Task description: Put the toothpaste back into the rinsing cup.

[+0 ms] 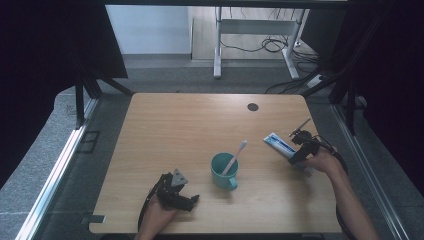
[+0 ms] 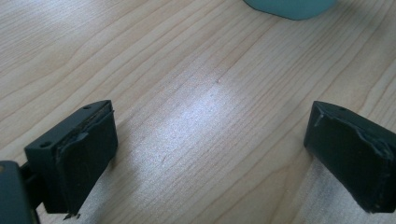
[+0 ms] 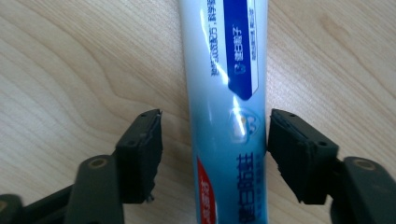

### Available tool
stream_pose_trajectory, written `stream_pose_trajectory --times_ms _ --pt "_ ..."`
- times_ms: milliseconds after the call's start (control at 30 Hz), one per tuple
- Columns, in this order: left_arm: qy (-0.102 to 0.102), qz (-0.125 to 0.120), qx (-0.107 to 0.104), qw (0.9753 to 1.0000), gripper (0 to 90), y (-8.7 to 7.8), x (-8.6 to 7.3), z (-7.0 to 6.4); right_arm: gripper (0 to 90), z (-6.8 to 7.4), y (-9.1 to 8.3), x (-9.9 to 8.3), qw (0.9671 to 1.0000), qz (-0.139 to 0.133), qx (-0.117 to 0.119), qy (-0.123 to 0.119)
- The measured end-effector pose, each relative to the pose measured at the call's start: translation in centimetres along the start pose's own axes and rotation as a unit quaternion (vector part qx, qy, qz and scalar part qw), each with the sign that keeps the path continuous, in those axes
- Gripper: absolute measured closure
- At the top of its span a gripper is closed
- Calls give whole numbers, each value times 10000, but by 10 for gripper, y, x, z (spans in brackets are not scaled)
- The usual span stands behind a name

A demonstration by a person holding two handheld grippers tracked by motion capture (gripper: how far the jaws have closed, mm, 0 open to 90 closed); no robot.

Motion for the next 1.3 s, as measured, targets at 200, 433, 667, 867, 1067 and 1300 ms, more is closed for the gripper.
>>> stream_pose_trajectory --times_ms 200,433,667,867,1067,1300 --pt "0 1 0 10000 29 0 0 0 433 -3 3 6 9997 228 -31 -130" --pt "0 0 0 10000 29 0 0 0 476 -8 6 10 9991 402 59 -104" --pt "6 4 1 10000 29 0 0 0 480 -9 11 14 9983 551 79 -158" --pt "3 1 6 10000 30 0 0 0 482 -9 15 18 9977 627 96 -231" --pt "-8 -7 3 10000 31 0 0 0 498 -10 17 20 9974 661 138 -257" --pt "-7 -6 3 10000 31 0 0 0 636 -9 12 20 9976 666 97 -149"
Point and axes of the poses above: each handheld gripper's, and its own axes: y roughly forward along the jaws, x roughly out of its top, z roughly to its left, the point moved 3 cm from there along y, roughly forward along the jaws, and after that the axes turned 13 degrees about -y, right-handed, at the moved point
